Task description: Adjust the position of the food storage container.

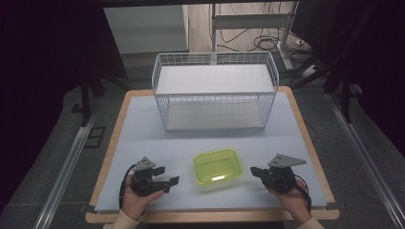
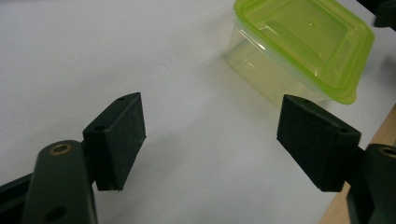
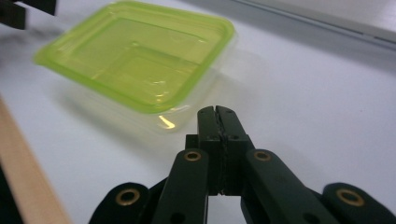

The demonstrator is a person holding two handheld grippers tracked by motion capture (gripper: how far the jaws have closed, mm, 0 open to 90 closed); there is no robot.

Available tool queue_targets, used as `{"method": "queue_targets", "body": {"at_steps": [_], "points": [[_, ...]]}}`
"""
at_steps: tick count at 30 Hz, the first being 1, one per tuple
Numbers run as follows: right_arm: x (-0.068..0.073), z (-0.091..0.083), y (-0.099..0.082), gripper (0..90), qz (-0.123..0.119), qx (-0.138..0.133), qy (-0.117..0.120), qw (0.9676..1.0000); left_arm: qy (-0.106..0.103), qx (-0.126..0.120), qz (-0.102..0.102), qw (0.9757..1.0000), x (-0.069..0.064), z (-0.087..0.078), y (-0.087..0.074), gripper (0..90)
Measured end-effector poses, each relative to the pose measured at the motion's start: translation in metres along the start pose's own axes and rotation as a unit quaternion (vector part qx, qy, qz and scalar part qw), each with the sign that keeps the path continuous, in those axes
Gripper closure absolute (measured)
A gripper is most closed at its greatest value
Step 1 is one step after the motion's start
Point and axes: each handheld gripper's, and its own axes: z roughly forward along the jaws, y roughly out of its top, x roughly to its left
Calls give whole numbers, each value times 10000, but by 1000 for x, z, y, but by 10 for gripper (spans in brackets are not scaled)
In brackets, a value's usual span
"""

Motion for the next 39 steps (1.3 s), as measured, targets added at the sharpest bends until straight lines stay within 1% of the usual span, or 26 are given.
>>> {"method": "queue_targets", "body": {"at_steps": [2, 3, 5, 7, 8, 9, 19, 23, 25, 30, 32, 35, 36, 39], "points": [[-3, 11, 3, 898, -24, 110, 58, 9999, 3, 9, -21, 10000, 1, 0, 0, 231], [-3, 11, 3, 898, -24, 110, 58, 9999, 3, 9, -21, 10000, 1, 0, 0, 231], [-2, 20, 6, 898, -48, 220, 119, 9997, 5, 13, -32, 10000, 1, 1, 0, 232], [0, 25, 6, 898, -108, 291, 186, 9993, -2, 16, -20, 10000, 0, 1, -1, 231], [2, 26, 5, 898, -189, 347, 171, 9991, -4, 19, -11, 10000, 0, 1, 0, 232], [3, 27, 5, 898, -233, 388, 182, 9988, -8, 20, -2, 10000, 0, 1, -1, 231], [9, 30, 3, 897, -382, 490, 278, 9977, -11, 26, 0, 10000, 0, 0, -1, 231], [17, 32, 3, 898, -477, 564, 345, 9967, -9, 38, -1, 10000, 1, 1, -1, 231], [18, 33, 3, 898, -463, 575, 362, 9966, -11, 40, 4, 10000, 1, 1, -1, 231], [22, 34, 2, 898, -527, 615, 416, 9959, -8, 37, -2, 10000, 2, 0, -1, 231], [26, 35, 2, 898, -564, 630, 478, 9953, 0, 23, -24, 10000, 3, 0, -1, 231], [29, 37, 2, 898, -601, 635, 509, 9949, -7, 16, -42, 10000, 3, -1, -1, 231], [33, 38, 2, 898, -604, 649, 542, 9946, 1, 12, -33, 10000, 3, -1, -1, 231], [35, 39, 2, 898, -632, 665, 564, 9942, -3, 14, -38, 10000, 3, -1, -1, 231]]}}
